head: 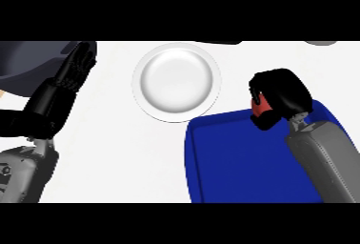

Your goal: Pick the bell pepper from the tray and place it in the plate

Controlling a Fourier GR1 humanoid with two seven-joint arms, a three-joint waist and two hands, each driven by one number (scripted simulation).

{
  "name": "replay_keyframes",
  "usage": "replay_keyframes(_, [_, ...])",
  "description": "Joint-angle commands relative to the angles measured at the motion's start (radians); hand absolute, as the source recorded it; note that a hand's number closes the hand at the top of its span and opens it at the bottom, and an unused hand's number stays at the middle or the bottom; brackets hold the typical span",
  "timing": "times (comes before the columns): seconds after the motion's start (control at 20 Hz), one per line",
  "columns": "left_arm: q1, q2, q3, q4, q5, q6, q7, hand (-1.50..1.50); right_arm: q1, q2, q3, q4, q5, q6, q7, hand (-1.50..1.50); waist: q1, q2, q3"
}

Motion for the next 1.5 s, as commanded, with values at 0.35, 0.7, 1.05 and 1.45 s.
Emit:
replay_keyframes(0.35, [-0.029,-0.007,-0.008,0.023,-0.021,0.014,0.016,0.00,-0.253,-0.068,-0.191,0.203,-0.435,0.135,-0.669,1.50,-0.022,-0.009,-0.001])
replay_keyframes(0.7, [-0.002,-0.024,-0.018,0.032,-0.033,0.020,0.000,0.00,-0.440,-0.091,-0.213,0.508,-0.504,0.286,-0.939,1.50,-0.030,-0.021,-0.007])
replay_keyframes(1.05, [-0.025,-0.033,0.006,0.086,-0.043,0.035,-0.002,0.00,-0.646,0.069,-0.140,0.758,-0.455,0.244,-0.961,1.50,-0.069,-0.032,-0.009])
replay_keyframes(1.45, [-0.003,-0.005,0.041,0.051,-0.025,0.011,0.012,0.00,-0.794,0.264,-0.130,0.987,-0.440,0.178,-0.912,1.50,-0.079,-0.038,-0.010])
